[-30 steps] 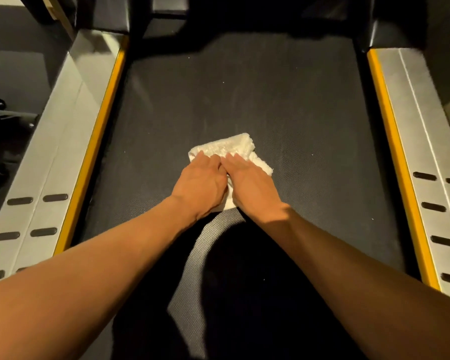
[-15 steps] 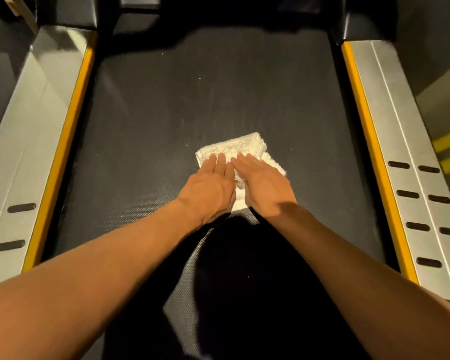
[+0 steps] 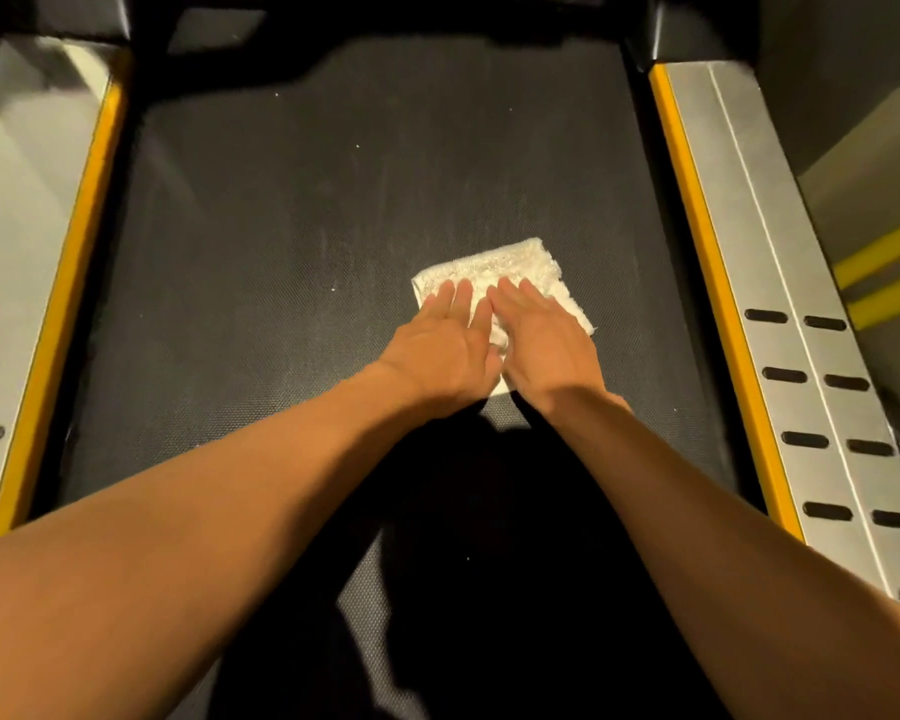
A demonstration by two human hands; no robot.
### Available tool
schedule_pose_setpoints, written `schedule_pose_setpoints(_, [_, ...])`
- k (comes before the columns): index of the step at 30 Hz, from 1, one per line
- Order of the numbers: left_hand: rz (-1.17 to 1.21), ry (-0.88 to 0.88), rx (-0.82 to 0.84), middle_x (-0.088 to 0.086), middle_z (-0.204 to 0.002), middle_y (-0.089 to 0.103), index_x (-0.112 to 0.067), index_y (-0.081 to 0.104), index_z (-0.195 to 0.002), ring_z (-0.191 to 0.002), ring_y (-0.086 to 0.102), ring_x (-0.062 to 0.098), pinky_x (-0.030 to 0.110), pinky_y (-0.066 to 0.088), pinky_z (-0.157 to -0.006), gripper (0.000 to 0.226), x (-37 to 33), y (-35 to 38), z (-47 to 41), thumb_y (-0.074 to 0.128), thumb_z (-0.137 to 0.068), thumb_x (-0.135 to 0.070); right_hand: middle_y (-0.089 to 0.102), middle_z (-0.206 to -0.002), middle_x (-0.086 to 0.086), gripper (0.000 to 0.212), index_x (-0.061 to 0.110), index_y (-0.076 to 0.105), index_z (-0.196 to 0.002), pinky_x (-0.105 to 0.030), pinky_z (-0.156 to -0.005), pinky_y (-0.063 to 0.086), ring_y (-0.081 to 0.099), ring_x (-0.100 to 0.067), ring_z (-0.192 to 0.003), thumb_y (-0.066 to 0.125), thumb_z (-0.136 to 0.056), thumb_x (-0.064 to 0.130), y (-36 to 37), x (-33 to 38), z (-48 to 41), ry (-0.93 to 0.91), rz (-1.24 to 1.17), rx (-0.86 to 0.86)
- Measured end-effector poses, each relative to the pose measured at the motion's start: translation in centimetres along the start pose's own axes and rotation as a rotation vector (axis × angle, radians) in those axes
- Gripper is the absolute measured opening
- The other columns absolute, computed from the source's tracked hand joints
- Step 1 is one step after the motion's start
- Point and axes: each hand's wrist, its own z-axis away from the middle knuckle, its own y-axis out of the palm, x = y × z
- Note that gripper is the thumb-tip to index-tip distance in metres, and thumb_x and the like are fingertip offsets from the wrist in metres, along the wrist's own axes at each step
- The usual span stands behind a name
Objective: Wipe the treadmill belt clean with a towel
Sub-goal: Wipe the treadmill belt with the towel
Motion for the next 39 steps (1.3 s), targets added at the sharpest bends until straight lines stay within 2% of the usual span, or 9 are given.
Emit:
schedule_pose_setpoints(9, [0.066, 0.065, -0.065, 0.02, -0.155, 0.02, -0.009, 0.024, -0.149, -0.145, 0.013, 0.037, 0.043, 0.016, -0.116, 0.055, -0.7, -0.4, -0.3, 0.024, -0.102, -0.035, 0.024, -0.159, 0.002, 0.063, 0.017, 0.032, -0.15, -0.034, -0.121, 0.015, 0.015, -0.016, -0.148, 0.044, -0.091, -0.001, -0.6, -1.1, 1.5, 0.025, -0.056, 0.025])
schedule_pose_setpoints(13, [0.266, 0.091, -0.221, 0.008, -0.082, 0.06, -0.006, 0.058, -0.08, -0.101, 0.059, 0.031, 0.028, 0.037, -0.075, 0.042, 0.0, -2.4, 0.3, 0.031, -0.1, -0.03, 0.043, -0.149, 0.002, 0.04, 0.017, 0.053, -0.137, -0.037, -0.116, 0.026, 0.031, -0.017, -0.143, 0.041, -0.099, 0.016, -1.6, -0.9, 0.8, 0.065, -0.116, -0.019])
schedule_pose_setpoints(15, [0.343, 0.067, -0.263, 0.014, -0.084, 0.068, -0.01, 0.041, -0.054, -0.085, 0.061, 0.022, 0.025, 0.035, -0.067, 0.046, 0.9, -2.3, 0.8, 0.035, -0.093, -0.033, 0.069, -0.112, 0.005, 0.027, 0.019, 0.067, -0.097, -0.036, -0.093, 0.04, 0.057, -0.021, -0.113, 0.041, -0.099, 0.025, -2.5, -0.8, 0.9, 0.086, -0.192, -0.091])
schedule_pose_setpoints(17, [0.405, 0.089, -0.222, 0.012, -0.118, 0.067, -0.01, 0.047, -0.049, -0.118, 0.054, 0.009, 0.022, 0.041, -0.092, 0.046, 1.6, -1.7, 1.3, 0.036, -0.085, -0.036, 0.057, -0.071, 0.007, 0.028, 0.02, 0.052, -0.073, -0.032, -0.074, 0.036, 0.052, -0.022, -0.074, 0.038, -0.097, 0.026, -3.3, -0.8, 1.0, 0.063, -0.206, -0.187])
schedule_pose_setpoints(19, [0.411, 0.094, -0.214, 0.007, -0.122, 0.066, -0.009, 0.06, -0.055, -0.132, 0.043, 0.007, 0.028, 0.039, -0.104, 0.053, 1.7, -1.2, 1.1, 0.031, -0.084, -0.042, 0.067, -0.094, 0.006, 0.028, 0.022, 0.064, -0.09, -0.035, -0.083, 0.041, 0.059, -0.023, -0.093, 0.037, -0.095, 0.028, -3.2, -1.1, 0.6, 0.022, -0.162, -0.169])
schedule_pose_setpoints(21, [0.346, 0.056, -0.292, 0.004, -0.098, 0.071, -0.011, 0.062, -0.064, -0.114, 0.058, 0.016, 0.036, 0.047, -0.092, 0.05, 1.3, -1.1, 0.5, 0.033, -0.089, -0.043, 0.053, -0.141, -0.002, 0.034, 0.022, 0.06, -0.125, -0.04, -0.109, 0.033, 0.043, -0.023, -0.134, 0.04, -0.099, 0.028, -2.6, -1.2, 0.4, 0.023, -0.094, -0.023])
schedule_pose_setpoints(23, [0.259, 0.053, -0.37, -0.001, -0.089, 0.063, -0.013, 0.061, -0.081, -0.092, 0.058, 0.021, 0.039, 0.05, -0.079, 0.032, 0.8, -1.2, -0.1, 0.042, -0.093, -0.036, 0.029, -0.157, 0.0, 0.043, 0.022, 0.042, -0.145, -0.037, -0.117, 0.017, 0.019, -0.019, -0.147, 0.04, -0.102, 0.028, -1.9, -1.4, 0.8, 0.031, -0.037, 0.075])
schedule_pose_setpoints(29, [0.126, 0.096, -0.283, 0.008, -0.122, 0.047, -0.012, 0.057, -0.108, -0.104, 0.053, 0.029, 0.045, 0.051, -0.078, 0.026, -0.1, -1.2, -2.1, 0.05, -0.093, -0.032, 0.021, -0.16, 0.0, 0.047, 0.018, 0.031, -0.15, -0.035, -0.118, 0.013, 0.013, -0.019, -0.149, 0.035, -0.104, 0.02, -1.3, -2.3, 0.4, 0.037, 0.05, 0.016])
schedule_pose_setpoints(39, [-0.084, 0.17, -0.129, 0.011, -0.154, 0.023, -0.008, 0.026, -0.145, -0.143, 0.022, 0.027, 0.04, 0.03, -0.111, 0.062, -1.7, -1.2, -2.7, 0.041, -0.097, -0.042, 0.019, -0.16, -0.005, 0.064, 0.01, 0.026, -0.151, -0.039, -0.119, 0.022, 0.014, -0.021, -0.149, 0.038, -0.09, -0.006, 0.0, -4.1, 0.8, 0.027, 0.003, 0.022])
